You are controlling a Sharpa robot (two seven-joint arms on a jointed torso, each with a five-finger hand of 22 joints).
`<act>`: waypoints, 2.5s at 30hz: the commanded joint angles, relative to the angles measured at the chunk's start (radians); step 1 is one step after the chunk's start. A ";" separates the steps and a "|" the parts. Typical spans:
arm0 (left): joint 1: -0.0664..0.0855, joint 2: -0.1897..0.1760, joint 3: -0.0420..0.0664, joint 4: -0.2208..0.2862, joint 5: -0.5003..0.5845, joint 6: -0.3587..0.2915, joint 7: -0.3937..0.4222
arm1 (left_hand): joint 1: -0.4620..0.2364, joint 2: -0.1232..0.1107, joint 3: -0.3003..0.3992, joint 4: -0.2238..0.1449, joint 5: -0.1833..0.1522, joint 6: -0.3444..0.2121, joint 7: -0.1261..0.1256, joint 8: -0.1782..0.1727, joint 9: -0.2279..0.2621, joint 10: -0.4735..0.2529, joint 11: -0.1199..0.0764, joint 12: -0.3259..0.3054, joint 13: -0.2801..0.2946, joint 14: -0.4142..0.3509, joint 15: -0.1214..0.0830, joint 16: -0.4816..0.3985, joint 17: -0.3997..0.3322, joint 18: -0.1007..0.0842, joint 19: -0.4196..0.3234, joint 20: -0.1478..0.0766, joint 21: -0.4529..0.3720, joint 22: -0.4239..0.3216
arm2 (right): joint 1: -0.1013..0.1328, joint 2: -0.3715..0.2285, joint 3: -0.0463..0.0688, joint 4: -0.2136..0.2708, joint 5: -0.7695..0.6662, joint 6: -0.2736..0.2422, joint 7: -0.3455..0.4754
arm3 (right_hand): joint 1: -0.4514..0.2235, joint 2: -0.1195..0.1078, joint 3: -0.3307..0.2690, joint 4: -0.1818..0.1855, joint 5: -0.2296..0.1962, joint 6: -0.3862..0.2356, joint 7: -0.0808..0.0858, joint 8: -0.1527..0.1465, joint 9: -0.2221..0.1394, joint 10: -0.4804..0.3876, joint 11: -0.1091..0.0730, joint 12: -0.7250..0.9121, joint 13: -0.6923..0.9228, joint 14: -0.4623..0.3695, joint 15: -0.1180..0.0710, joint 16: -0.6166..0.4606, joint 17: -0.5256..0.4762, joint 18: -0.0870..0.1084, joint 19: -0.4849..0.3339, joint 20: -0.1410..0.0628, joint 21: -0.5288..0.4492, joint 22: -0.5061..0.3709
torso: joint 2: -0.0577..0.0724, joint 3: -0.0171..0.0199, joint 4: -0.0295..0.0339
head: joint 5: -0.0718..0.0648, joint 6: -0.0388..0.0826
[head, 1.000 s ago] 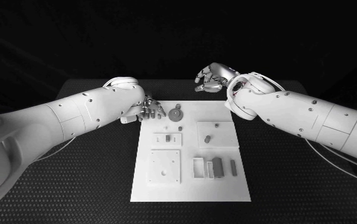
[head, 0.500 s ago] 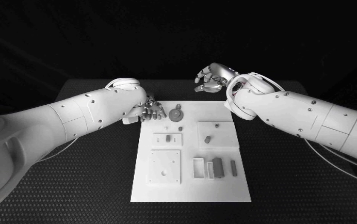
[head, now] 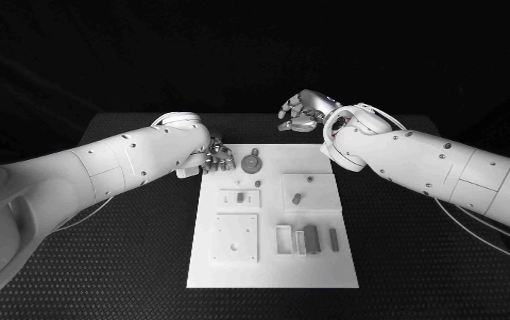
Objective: Assemble the parts on the task board
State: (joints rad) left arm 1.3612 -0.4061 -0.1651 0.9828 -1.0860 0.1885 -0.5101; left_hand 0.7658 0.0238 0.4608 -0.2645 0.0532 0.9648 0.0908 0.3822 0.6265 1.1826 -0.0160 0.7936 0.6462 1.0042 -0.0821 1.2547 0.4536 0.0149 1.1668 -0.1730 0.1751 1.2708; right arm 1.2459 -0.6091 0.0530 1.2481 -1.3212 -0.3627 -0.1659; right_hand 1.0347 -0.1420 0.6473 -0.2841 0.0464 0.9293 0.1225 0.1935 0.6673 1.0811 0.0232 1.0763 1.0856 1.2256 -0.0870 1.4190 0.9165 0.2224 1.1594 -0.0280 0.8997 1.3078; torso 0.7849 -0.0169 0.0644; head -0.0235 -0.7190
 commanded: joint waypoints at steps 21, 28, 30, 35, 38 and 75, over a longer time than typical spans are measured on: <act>-0.002 -0.026 0.004 0.023 0.110 -0.053 0.028 | 0.103 0.085 0.050 -0.015 -0.005 0.036 -0.011 0.010 0.016 0.011 -0.014 0.016 -0.005 0.011 -0.004 0.016 -0.008 -0.015 0.016 -0.003 -0.004 0.022 | -0.006 0.002 0.000 -0.007 -0.002 0.024 -0.001 | 0.000 0.014 -0.004 -0.002 0.004 -0.002 0.008 0.003 -0.002 -0.002 -0.006 0.002 -0.002 -0.004 -0.003 0.002 -0.001 0.039 -0.004 -0.001 -0.001 0.018 | 0.000 0.0005 0.0003 | 0.001 -0.003; -0.001 -0.060 0.008 0.055 0.145 -0.064 0.026 | 0.107 0.093 0.062 -0.009 -0.005 0.044 -0.013 0.011 0.017 0.015 -0.016 0.018 -0.006 0.014 -0.004 0.019 -0.009 -0.015 0.019 -0.002 -0.004 0.025 | -0.006 -0.003 0.000 -0.005 -0.002 0.026 -0.003 | 0.000 0.014 -0.004 -0.002 0.004 -0.002 0.008 0.003 -0.002 -0.002 -0.006 0.003 -0.002 -0.004 -0.003 0.002 -0.001 0.039 -0.004 -0.001 -0.001 0.018 | -0.001 0.0006 0.0012 | 0.001 -0.003; -0.001 -0.078 0.009 0.077 0.155 -0.067 0.024 | 0.106 0.094 0.063 -0.008 -0.005 0.046 -0.014 0.010 0.017 0.016 -0.016 0.018 -0.006 0.014 -0.004 0.020 -0.009 -0.015 0.020 -0.002 -0.004 0.026 | -0.006 -0.005 0.000 -0.005 -0.002 0.026 -0.003 | 0.000 0.014 -0.004 -0.002 0.004 -0.002 0.008 0.003 -0.002 -0.002 -0.006 0.003 -0.002 -0.004 -0.003 0.002 -0.001 0.039 -0.004 -0.001 -0.001 0.018 | -0.001 0.0007 0.0021 | 0.001 -0.003; -0.001 -0.125 0.010 0.134 0.195 -0.071 0.018 | 0.099 0.094 0.063 -0.003 -0.005 0.060 -0.017 0.011 0.017 0.018 -0.019 0.019 -0.007 0.016 -0.004 0.022 -0.010 -0.015 0.022 -0.002 -0.004 0.029 | -0.006 -0.009 0.000 -0.004 -0.002 0.029 -0.004 | 0.001 0.014 -0.004 -0.003 0.004 -0.002 0.008 0.003 -0.002 -0.002 -0.006 0.003 -0.002 -0.004 -0.003 0.002 -0.001 0.039 -0.004 -0.001 -0.001 0.018 | -0.002 0.0005 0.0019 | 0.002 -0.002; -0.001 -0.154 0.010 0.171 0.225 -0.068 0.007 | 0.096 0.096 0.064 -0.001 -0.005 0.062 -0.018 0.010 0.016 0.019 -0.020 0.020 -0.007 0.017 -0.004 0.022 -0.011 -0.015 0.022 -0.002 -0.004 0.030 | -0.006 -0.012 0.000 -0.004 -0.002 0.030 -0.005 | 0.001 0.014 -0.004 -0.003 0.004 -0.002 0.008 0.003 -0.002 -0.002 -0.006 0.003 -0.002 -0.004 -0.003 0.002 -0.001 0.039 -0.004 -0.001 -0.001 0.018 | -0.002 0.0001 0.0020 | 0.003 -0.002; -0.001 -0.230 -0.019 0.345 0.208 0.098 -0.086 | 0.083 0.122 0.067 -0.013 -0.005 0.074 -0.019 -0.006 0.010 0.019 -0.021 0.022 -0.010 0.014 -0.001 0.027 -0.014 -0.015 0.020 -0.002 -0.009 0.040 | -0.009 -0.010 -0.001 -0.010 -0.003 0.037 -0.005 | 0.002 0.015 -0.004 -0.003 0.004 -0.002 0.008 0.003 -0.002 -0.002 -0.006 0.003 -0.002 -0.004 -0.003 0.002 -0.002 0.039 -0.005 -0.002 -0.001 0.018 | 0.000 0.0013 -0.0007 | 0.018 -0.016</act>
State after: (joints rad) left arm 1.3601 -0.6381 -0.1841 1.3238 -0.8627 0.2724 -0.5919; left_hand 0.8475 0.1346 0.5282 -0.2716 0.0453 1.0301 0.0682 0.3746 0.6353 1.2009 -0.0304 0.8107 0.6372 1.0186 -0.0853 1.2779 0.4411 0.0148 1.1814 -0.1730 0.1707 1.3079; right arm 1.2373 -0.6205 0.0517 1.2376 -1.3213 -0.3388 -0.1725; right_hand 1.0387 -0.1380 0.6473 -0.2840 0.0464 0.9276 0.1251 0.1935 0.6666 1.0811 0.0232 1.0763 1.0851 1.2234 -0.0892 1.4190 0.9166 0.2224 1.1595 -0.0277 0.8997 1.3077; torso 0.7851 -0.0157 0.0639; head -0.0058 -0.7338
